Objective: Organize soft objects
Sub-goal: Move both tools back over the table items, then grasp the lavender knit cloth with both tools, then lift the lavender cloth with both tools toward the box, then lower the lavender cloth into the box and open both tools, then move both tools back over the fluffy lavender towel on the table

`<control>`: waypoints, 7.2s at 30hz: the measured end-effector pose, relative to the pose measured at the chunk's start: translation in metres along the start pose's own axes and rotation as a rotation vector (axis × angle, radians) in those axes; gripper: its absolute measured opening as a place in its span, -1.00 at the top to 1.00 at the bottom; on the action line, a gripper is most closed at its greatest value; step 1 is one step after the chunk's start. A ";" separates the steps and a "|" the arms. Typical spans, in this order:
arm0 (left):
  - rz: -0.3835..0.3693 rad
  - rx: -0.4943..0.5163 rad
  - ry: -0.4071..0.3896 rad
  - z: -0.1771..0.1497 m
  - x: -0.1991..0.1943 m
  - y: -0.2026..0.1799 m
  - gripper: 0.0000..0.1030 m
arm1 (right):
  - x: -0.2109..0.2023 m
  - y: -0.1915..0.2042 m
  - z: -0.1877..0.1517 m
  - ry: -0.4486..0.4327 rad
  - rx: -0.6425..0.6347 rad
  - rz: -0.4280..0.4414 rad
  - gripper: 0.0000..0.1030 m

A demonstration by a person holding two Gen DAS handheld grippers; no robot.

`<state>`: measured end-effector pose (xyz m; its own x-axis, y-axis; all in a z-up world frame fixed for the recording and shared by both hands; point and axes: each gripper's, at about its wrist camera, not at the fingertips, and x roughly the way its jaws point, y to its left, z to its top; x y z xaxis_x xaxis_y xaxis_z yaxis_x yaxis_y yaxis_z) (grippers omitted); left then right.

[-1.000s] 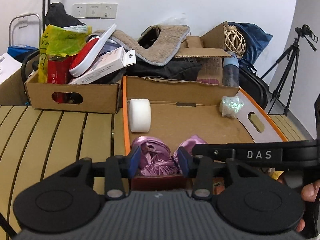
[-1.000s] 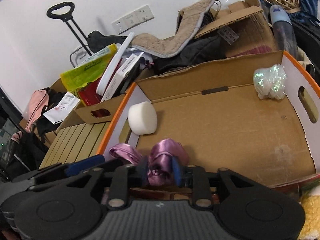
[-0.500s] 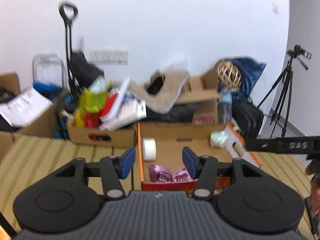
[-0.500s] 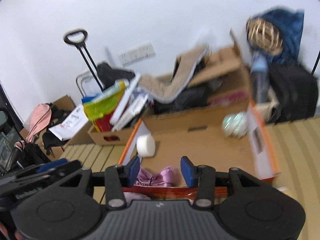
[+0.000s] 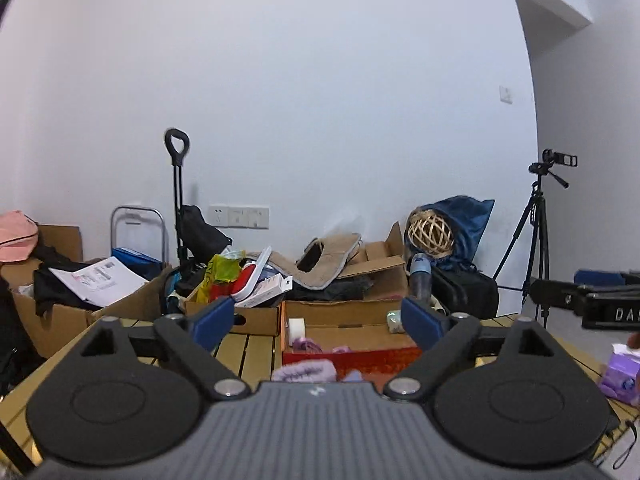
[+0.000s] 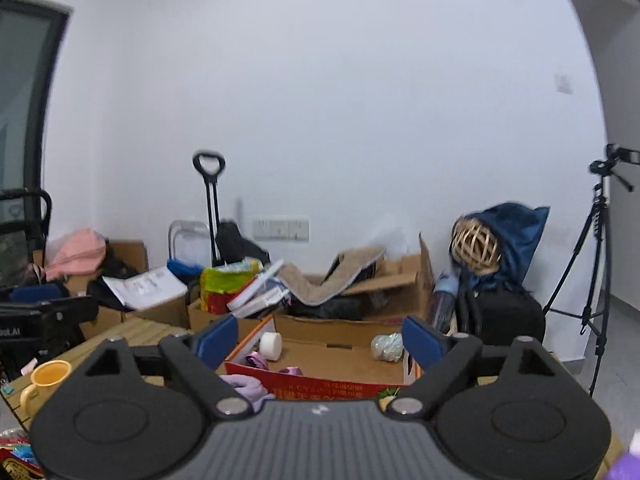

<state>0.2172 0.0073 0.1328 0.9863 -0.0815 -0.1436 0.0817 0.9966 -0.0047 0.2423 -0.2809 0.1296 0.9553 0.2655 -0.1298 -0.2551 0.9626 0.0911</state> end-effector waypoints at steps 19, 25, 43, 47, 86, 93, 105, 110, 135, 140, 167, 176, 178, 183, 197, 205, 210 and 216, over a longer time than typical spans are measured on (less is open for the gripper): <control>-0.025 0.076 0.063 -0.139 -0.083 -0.030 -1.00 | -0.095 0.034 -0.151 0.087 0.057 -0.120 -0.92; -0.024 0.041 0.089 -0.137 -0.076 -0.025 -1.00 | -0.092 0.036 -0.151 0.096 0.051 -0.116 -0.92; 0.008 -0.076 0.312 -0.100 0.103 0.034 -0.82 | 0.091 0.026 -0.107 0.239 -0.021 0.051 -0.71; -0.021 -0.152 0.421 -0.109 0.162 0.053 -0.69 | 0.156 0.033 -0.108 0.297 -0.045 0.098 -0.57; -0.226 -0.210 0.473 -0.136 0.190 0.042 0.85 | 0.212 0.022 -0.146 0.569 0.165 0.166 0.86; -0.200 -0.160 0.342 -0.104 0.137 0.024 0.87 | 0.158 0.040 -0.116 0.427 0.099 0.153 0.90; -0.265 -0.058 0.324 -0.112 0.029 -0.044 0.87 | -0.010 0.021 -0.121 0.260 0.213 0.103 0.90; -0.280 -0.063 0.312 -0.110 0.018 -0.054 0.87 | -0.027 0.018 -0.118 0.244 0.196 0.089 0.90; -0.207 -0.147 0.375 0.015 0.388 0.004 0.87 | 0.346 -0.034 0.008 0.316 0.117 0.141 0.91; -0.177 -0.147 0.442 0.003 0.469 0.016 0.87 | 0.443 -0.052 -0.002 0.420 0.241 0.106 0.91; -0.055 -0.060 0.477 -0.014 0.474 0.041 -0.41 | 0.475 -0.085 -0.025 0.583 0.321 0.072 -0.02; -0.037 -0.021 0.358 0.015 0.360 0.035 -0.41 | 0.365 -0.084 0.011 0.466 0.196 0.026 -0.03; -0.025 -0.031 0.315 0.021 0.323 0.035 -0.41 | 0.328 -0.081 0.018 0.420 0.178 0.026 -0.05; -0.001 0.018 0.174 0.017 0.214 0.023 -0.69 | 0.216 -0.062 0.017 0.284 0.103 0.035 -0.34; 0.003 -0.032 0.041 -0.090 0.019 -0.011 -0.84 | 0.006 -0.003 -0.102 0.097 0.138 -0.114 -0.87; -0.001 0.001 0.017 -0.116 0.000 -0.021 -0.91 | -0.022 0.005 -0.124 0.051 0.104 -0.127 -1.00; 0.013 0.034 0.025 -0.120 0.003 -0.024 -0.95 | -0.011 0.009 -0.133 0.086 0.066 -0.121 -1.00; 0.011 -0.008 0.055 -0.120 0.009 -0.017 -0.95 | -0.008 0.013 -0.133 0.099 0.068 -0.117 -1.00</control>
<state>0.2076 -0.0094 0.0128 0.9778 -0.0703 -0.1976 0.0696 0.9975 -0.0108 0.2120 -0.2635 0.0004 0.9579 0.1586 -0.2395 -0.1288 0.9824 0.1353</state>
